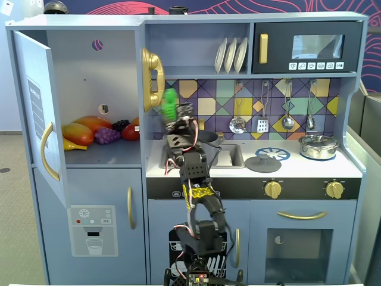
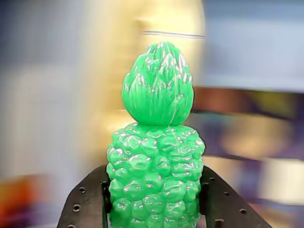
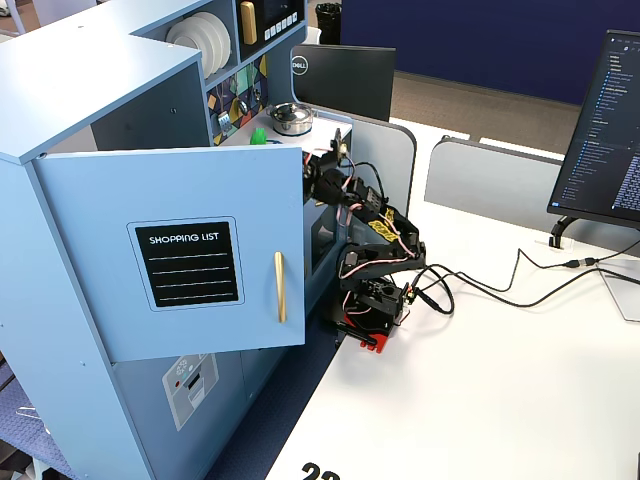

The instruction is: Pick up the green pineapple from the left cabinet and place it in the gray recipient

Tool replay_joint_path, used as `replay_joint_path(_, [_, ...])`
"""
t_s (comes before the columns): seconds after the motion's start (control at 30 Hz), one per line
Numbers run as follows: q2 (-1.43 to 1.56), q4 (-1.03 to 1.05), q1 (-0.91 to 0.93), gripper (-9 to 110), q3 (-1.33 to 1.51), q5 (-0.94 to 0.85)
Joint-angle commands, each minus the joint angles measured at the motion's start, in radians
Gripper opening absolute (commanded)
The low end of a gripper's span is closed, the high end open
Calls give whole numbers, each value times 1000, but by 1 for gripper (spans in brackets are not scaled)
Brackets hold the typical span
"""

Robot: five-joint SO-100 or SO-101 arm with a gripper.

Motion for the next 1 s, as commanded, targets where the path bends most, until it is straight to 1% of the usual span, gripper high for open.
replay_joint_path(0.0, [-166, 5, 192, 0, -106, 75])
replay_joint_path(0.1, [-330, 6, 247, 0, -196, 89])
replay_joint_path(0.23, [-515, 37, 265, 0, -345, 114])
replay_joint_path(0.37, [-660, 51, 293, 0, -422, 95])
replay_joint_path(0.57, [-733, 135, 268, 0, -477, 58])
replay_joint_path(0.63, [-719, 176, 261, 8, -476, 54])
replay_joint_path(0.7, [-707, 196, 256, 21, -471, 69])
replay_joint_path(0.8, [-703, 209, 256, 31, -474, 67])
replay_joint_path(0.87, [-703, 209, 249, 32, -489, 63])
replay_joint_path(0.97, [-670, 265, 233, 26, -522, 28])
